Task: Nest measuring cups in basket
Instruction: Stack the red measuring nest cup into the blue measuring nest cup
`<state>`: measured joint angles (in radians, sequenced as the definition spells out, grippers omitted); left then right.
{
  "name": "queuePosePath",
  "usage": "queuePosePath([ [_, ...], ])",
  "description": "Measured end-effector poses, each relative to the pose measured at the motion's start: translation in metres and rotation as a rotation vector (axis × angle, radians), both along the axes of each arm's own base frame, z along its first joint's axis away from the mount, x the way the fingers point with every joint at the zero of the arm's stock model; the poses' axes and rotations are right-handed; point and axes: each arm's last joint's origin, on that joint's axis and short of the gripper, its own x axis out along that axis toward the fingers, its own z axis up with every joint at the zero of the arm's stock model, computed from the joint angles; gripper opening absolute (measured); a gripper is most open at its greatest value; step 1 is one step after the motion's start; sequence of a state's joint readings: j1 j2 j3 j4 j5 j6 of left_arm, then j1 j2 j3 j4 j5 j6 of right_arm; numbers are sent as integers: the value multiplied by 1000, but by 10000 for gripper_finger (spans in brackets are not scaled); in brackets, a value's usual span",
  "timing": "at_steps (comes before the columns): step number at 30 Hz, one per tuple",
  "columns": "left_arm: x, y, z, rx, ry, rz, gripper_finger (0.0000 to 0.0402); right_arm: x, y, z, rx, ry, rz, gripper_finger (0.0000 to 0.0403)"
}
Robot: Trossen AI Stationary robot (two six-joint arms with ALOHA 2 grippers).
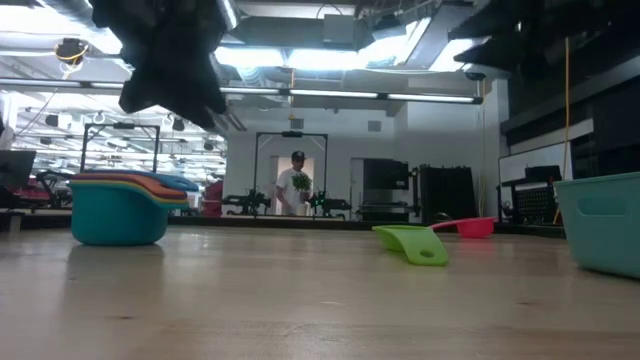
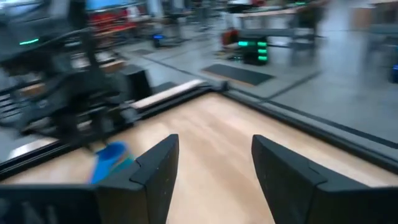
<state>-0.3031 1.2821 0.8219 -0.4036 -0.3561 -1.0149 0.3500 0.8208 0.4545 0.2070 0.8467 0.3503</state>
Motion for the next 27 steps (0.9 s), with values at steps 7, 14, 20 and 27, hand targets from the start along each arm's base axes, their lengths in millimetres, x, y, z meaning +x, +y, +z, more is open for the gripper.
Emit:
queuePosePath([
  [7,10,-3,-7,-3,-16,-4,124,-17,-39,-2,80,72,-89,208],
  [14,17,-4,-3,18,-96,-18,124,-29,-72,-13,131,198,-205,208],
  [20,20,-5,1,32,-140,-37,124,-42,-100,-26,220,329,-322,208],
  [27,20,-5,1,32,-144,-36,124,-52,-126,-40,344,421,-414,208],
])
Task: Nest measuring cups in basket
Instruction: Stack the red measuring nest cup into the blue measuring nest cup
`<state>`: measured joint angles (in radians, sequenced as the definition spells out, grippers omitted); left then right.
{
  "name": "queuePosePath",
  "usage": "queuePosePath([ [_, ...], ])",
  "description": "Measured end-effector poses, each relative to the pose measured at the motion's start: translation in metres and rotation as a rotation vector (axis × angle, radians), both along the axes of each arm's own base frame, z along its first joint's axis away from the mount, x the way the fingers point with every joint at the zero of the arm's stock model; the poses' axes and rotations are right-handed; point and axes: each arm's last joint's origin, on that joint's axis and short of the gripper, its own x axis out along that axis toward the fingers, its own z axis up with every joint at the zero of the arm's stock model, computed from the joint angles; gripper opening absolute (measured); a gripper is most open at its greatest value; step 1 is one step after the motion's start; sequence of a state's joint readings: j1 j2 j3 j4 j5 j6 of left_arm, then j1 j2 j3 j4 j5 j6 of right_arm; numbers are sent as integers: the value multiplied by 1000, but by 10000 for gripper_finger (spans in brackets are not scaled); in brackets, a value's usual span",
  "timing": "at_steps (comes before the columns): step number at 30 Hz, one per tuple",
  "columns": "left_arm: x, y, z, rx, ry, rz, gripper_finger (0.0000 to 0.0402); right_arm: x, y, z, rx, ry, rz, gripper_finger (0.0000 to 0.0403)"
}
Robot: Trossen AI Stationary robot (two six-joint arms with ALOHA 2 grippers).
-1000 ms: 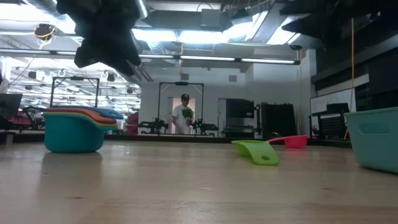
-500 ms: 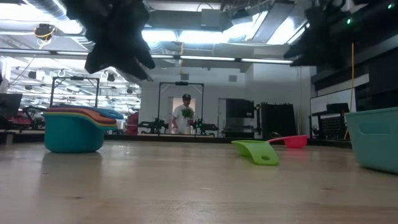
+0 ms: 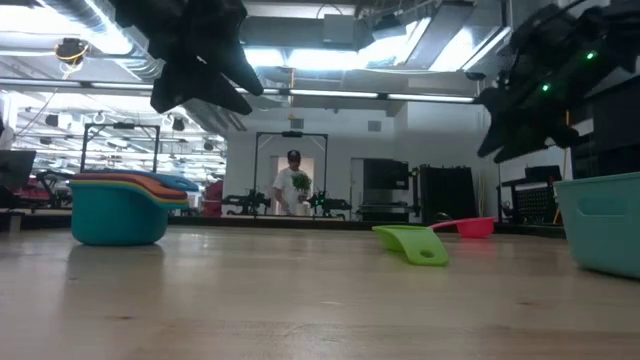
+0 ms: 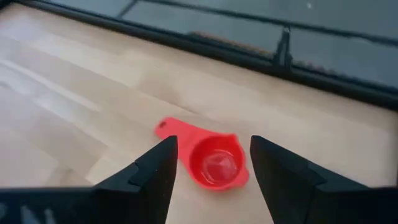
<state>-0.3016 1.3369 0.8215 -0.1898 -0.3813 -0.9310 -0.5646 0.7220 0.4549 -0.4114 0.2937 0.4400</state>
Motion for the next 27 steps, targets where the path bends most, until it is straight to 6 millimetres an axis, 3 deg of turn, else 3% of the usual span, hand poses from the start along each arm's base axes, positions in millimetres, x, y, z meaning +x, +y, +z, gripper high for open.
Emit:
queuePosePath([
  [12,0,0,0,0,-1,0,124,0,-30,-27,120,163,-81,208],
  [27,0,0,0,-1,-1,0,124,15,-51,-57,261,169,-78,208],
])
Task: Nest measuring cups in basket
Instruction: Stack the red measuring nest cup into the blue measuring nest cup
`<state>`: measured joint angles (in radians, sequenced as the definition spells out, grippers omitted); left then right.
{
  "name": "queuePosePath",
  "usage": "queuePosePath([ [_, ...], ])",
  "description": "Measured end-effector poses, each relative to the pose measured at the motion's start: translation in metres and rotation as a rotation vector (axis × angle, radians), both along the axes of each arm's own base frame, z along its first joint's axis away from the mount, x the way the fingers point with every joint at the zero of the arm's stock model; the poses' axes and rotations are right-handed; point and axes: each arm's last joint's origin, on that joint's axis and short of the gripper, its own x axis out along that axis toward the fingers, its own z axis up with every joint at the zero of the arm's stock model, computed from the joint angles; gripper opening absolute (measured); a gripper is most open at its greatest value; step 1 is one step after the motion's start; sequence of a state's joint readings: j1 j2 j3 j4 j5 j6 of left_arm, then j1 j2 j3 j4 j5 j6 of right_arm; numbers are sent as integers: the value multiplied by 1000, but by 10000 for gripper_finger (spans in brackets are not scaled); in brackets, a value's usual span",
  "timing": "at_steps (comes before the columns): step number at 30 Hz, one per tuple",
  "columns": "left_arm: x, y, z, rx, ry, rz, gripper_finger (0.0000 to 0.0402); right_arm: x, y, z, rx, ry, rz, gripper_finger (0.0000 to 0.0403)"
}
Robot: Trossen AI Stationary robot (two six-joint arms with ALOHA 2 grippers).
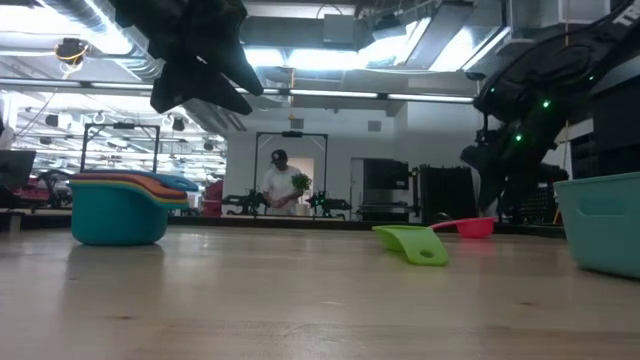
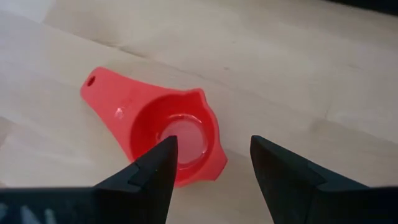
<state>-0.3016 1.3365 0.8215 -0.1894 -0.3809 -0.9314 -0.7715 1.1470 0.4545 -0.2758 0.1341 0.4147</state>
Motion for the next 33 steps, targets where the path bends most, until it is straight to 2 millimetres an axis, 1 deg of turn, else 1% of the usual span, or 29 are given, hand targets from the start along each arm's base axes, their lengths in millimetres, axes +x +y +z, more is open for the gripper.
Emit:
queuePosePath([
  [9,0,0,0,0,0,0,124,6,-6,-18,50,51,-1,208],
  [11,0,0,0,0,0,0,124,7,-6,-20,55,54,0,201],
  [16,0,0,0,0,0,0,124,9,-7,-25,85,40,20,163],
  [22,0,0,0,0,0,0,124,11,-8,-27,111,20,42,86],
  [26,0,0,0,0,0,0,124,13,-9,-26,94,12,77,38],
  [29,0,0,0,0,0,0,124,14,-9,-25,71,20,144,37],
  [33,0,0,0,0,0,0,124,16,-9,-21,74,-20,210,35],
])
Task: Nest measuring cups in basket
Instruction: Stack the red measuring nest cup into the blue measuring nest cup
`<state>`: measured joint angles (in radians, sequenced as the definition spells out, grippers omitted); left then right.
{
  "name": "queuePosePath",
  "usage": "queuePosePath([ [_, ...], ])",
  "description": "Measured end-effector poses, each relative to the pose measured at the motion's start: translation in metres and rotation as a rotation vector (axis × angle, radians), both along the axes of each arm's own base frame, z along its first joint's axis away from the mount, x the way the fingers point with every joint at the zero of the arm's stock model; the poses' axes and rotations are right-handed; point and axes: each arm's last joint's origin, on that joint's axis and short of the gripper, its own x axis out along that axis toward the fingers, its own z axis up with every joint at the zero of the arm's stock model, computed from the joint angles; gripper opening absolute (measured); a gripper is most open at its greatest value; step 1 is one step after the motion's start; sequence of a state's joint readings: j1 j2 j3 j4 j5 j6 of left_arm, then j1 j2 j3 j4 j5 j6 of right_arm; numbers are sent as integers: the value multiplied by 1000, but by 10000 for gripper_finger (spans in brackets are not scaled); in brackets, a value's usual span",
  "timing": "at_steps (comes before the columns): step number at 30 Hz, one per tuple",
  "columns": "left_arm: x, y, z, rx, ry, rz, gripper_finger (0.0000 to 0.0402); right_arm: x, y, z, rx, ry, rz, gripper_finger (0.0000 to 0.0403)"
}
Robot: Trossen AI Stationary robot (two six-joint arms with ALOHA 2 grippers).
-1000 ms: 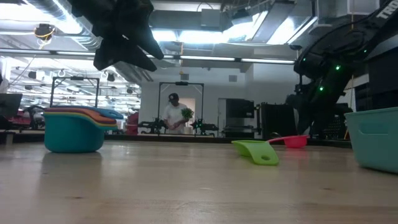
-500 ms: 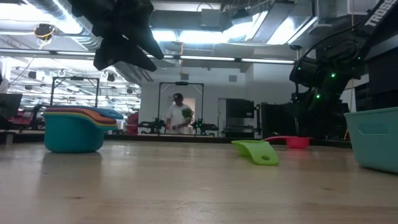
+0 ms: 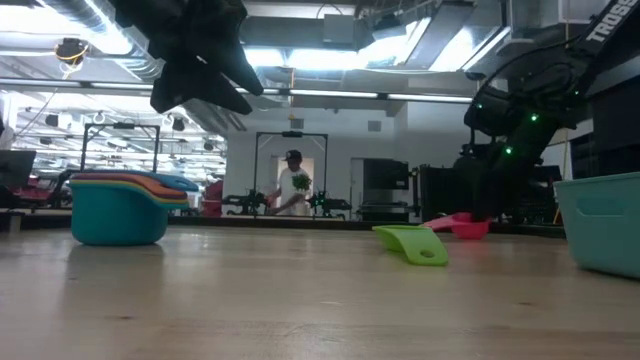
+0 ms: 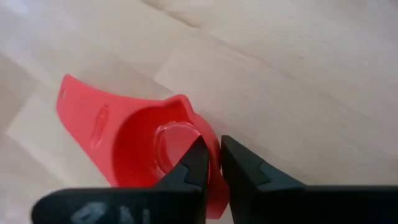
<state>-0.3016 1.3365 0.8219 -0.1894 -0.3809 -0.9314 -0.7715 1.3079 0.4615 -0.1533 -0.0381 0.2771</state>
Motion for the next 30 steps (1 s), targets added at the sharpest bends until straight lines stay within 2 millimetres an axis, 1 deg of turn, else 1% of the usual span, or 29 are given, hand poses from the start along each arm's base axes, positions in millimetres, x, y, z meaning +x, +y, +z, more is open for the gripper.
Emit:
queuePosePath([
  [2,0,0,0,0,0,0,124,3,-1,6,11,-31,20,34],
  [6,0,0,0,0,0,0,124,18,-3,25,32,-100,91,34],
  [10,0,0,0,0,0,-1,124,39,2,50,30,-135,182,35],
  [13,0,0,0,0,1,0,124,58,13,70,11,-161,291,36],
  [17,0,0,0,1,2,0,124,84,37,97,-16,-229,445,36],
  [22,0,0,0,2,3,-1,124,109,81,120,-63,-288,668,36],
  [27,0,0,0,2,3,-1,124,119,123,126,-98,-318,869,37],
  [30,0,0,0,2,3,-1,124,122,144,122,-105,-302,977,37],
])
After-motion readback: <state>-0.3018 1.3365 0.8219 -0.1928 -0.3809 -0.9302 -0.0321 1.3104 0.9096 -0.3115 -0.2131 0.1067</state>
